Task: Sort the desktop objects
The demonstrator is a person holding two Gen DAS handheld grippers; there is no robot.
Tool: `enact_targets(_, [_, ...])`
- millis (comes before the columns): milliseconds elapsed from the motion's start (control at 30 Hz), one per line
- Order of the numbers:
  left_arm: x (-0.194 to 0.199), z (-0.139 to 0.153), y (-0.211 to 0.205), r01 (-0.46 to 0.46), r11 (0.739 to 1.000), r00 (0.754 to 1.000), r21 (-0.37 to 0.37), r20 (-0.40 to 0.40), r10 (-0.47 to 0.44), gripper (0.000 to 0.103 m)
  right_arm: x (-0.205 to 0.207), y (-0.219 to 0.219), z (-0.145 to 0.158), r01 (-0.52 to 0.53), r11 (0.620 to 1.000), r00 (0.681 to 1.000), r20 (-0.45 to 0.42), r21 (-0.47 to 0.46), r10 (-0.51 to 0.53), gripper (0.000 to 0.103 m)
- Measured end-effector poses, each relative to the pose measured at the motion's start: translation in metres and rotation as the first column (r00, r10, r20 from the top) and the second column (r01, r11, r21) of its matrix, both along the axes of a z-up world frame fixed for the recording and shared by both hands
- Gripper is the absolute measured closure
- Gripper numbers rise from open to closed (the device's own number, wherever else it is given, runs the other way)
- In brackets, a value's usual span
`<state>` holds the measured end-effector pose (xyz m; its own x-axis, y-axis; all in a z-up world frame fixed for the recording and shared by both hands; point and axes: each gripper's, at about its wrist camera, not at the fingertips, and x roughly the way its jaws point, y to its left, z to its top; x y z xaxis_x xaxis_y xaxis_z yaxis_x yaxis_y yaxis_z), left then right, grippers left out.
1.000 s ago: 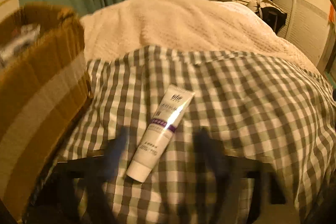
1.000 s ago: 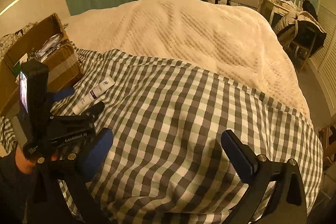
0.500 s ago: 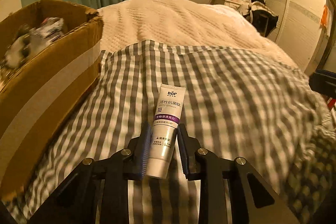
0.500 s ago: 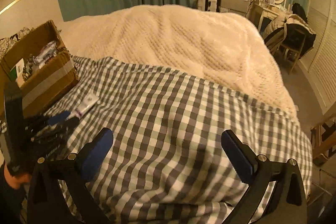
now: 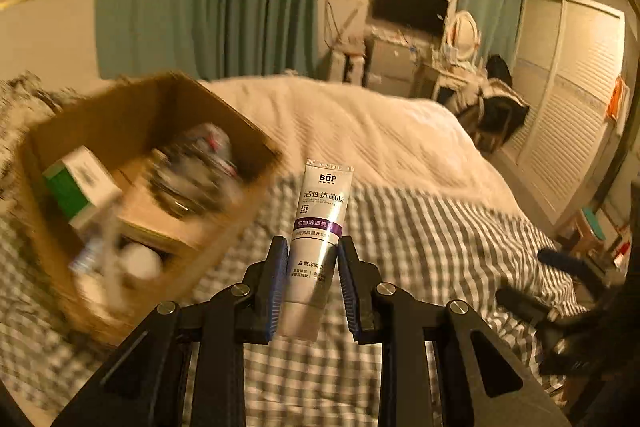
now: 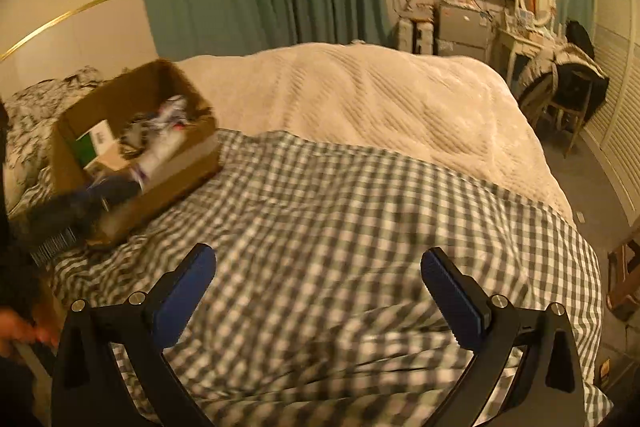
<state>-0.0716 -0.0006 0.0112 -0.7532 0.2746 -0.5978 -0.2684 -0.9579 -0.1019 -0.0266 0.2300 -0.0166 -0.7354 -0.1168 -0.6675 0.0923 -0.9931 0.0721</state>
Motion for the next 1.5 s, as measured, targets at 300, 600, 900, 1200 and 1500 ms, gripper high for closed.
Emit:
enact_targets(300, [-0.039,0.026,-0.102,-0.218,0.975,0.976,-0.031,-0.001,0.218,0.077,-0.005,-0.056,0.001,-0.106,0.994,0.994,0.021,0.038,0.105,0.000])
enact_targets(600, [-0.051,0.000,-0.147,-0.279,0.954,0.960,0.107,0.005,0.280,0.005,-0.039,-0.091,-0.014,-0.152,0.978,0.987,0.077,0.143,0.142,0.000])
enact_targets(900, [-0.013,0.013,-0.125,-0.218,0.976,0.975,-0.016,-0.035,0.217,0.000,-0.040,-0.103,0.002,-0.109,0.978,0.994,0.025,0.178,0.107,0.000])
enact_targets(1200, [0.041,0.031,-0.112,-0.228,0.973,0.970,-0.033,-0.091,0.224,0.000,0.003,-0.110,0.055,-0.065,0.985,0.964,-0.246,0.157,0.103,0.000])
enact_targets(1500, [0.055,-0.009,-0.100,-0.322,0.946,0.937,-0.038,-0.158,0.313,0.000,0.000,-0.090,0.004,-0.024,0.993,0.986,-0.159,0.112,0.041,0.000])
